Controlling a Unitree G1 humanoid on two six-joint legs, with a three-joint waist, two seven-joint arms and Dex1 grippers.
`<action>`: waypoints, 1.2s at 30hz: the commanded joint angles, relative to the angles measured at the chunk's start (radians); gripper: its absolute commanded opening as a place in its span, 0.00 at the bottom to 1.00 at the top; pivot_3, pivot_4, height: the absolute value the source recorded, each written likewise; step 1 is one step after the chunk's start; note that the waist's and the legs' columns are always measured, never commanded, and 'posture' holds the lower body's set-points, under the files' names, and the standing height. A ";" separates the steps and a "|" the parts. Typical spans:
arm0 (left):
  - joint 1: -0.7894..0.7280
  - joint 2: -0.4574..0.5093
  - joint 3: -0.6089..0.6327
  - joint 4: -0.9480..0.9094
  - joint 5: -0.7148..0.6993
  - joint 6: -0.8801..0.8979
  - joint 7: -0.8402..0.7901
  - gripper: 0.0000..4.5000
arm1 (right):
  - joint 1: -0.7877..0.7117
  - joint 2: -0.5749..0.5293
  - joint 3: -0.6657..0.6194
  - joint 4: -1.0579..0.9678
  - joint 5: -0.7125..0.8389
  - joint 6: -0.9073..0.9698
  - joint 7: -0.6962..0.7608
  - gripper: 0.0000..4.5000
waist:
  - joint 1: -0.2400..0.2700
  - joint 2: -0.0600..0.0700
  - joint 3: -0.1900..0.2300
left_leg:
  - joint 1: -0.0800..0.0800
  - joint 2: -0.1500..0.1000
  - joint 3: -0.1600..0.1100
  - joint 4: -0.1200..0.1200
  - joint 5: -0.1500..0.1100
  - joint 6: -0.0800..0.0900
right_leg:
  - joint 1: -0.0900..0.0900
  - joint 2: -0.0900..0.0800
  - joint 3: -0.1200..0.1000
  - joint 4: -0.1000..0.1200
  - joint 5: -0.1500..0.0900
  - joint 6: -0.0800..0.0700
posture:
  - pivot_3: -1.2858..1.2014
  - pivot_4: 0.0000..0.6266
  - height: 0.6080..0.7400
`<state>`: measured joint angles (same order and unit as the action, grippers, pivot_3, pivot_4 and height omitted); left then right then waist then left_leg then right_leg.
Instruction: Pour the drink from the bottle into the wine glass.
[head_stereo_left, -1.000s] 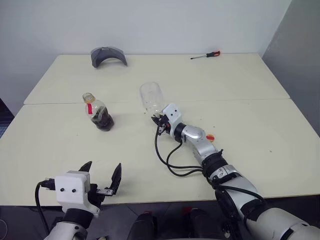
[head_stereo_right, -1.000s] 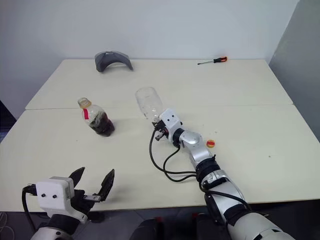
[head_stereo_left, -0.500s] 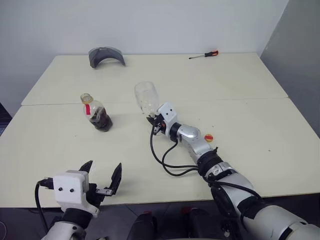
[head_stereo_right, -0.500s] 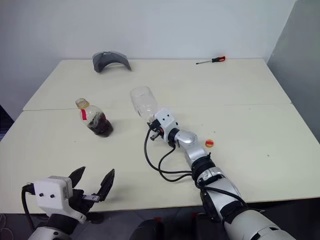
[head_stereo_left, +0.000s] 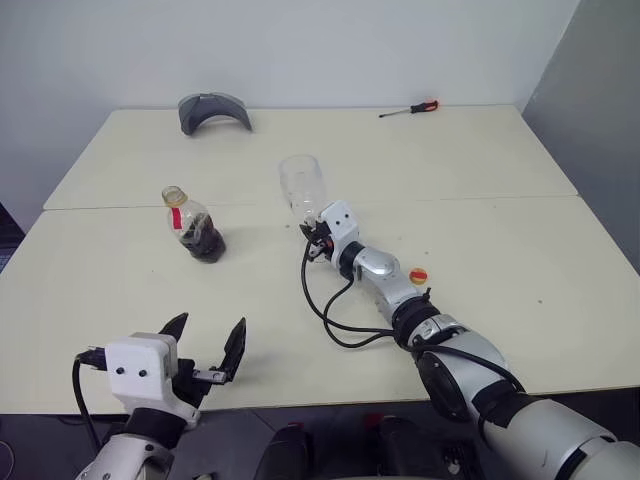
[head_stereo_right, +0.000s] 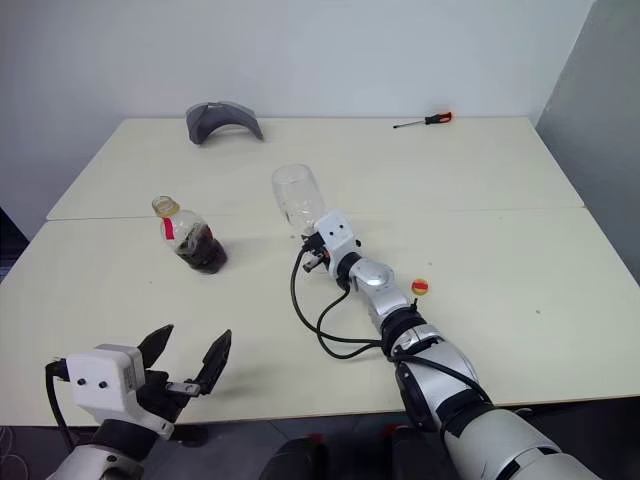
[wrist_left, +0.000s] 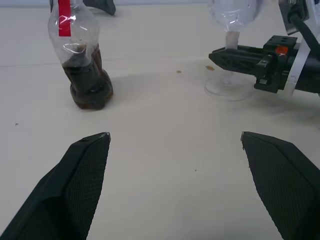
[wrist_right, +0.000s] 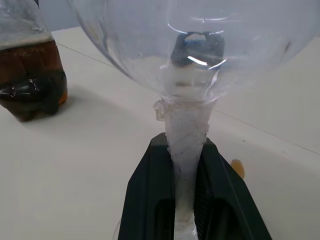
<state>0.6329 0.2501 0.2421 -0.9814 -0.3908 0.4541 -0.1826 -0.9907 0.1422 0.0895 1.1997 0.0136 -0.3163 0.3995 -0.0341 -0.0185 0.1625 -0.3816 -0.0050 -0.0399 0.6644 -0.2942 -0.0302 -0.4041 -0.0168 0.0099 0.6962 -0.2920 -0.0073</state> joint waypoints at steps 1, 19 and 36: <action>-0.028 0.005 -0.002 -0.042 -0.005 0.012 0.016 1.00 | -0.019 0.105 0.014 -0.012 -0.014 0.039 -0.002 0.04 | 0.000 0.000 0.000 | 0.000 0.000 0.000 0.000 0.000 0.000 | 0.000 0.000 0.000 0.000 0.000 0.000 | 0.52 0.24 1.00; -0.091 0.005 0.000 -0.038 -0.003 0.063 0.028 1.00 | 0.076 0.011 0.101 -0.176 -0.082 0.247 0.100 0.04 | -0.005 -0.001 -0.002 | 0.002 0.000 0.000 -0.001 0.000 0.000 | 0.001 0.000 0.000 0.000 0.000 0.000 | 0.52 0.24 1.00; -0.154 0.021 0.012 -0.064 -0.025 0.129 0.072 1.00 | 0.011 0.083 0.060 -0.125 -0.045 0.166 -0.002 0.04 | 0.001 -0.001 -0.002 | 0.001 0.000 0.000 0.000 0.000 0.000 | 0.001 0.000 0.000 0.000 0.000 0.000 | 0.52 0.24 1.00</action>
<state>0.4860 0.2629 0.2436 -1.0099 -0.4104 0.5825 -0.1182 -0.9468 0.1362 0.1446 1.0553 -0.0191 -0.1684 0.4202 -0.0334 -0.0193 0.1604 -0.3802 -0.0049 -0.0402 0.6640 -0.2942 -0.0304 -0.4034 -0.0167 0.0100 0.6966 -0.2920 -0.0073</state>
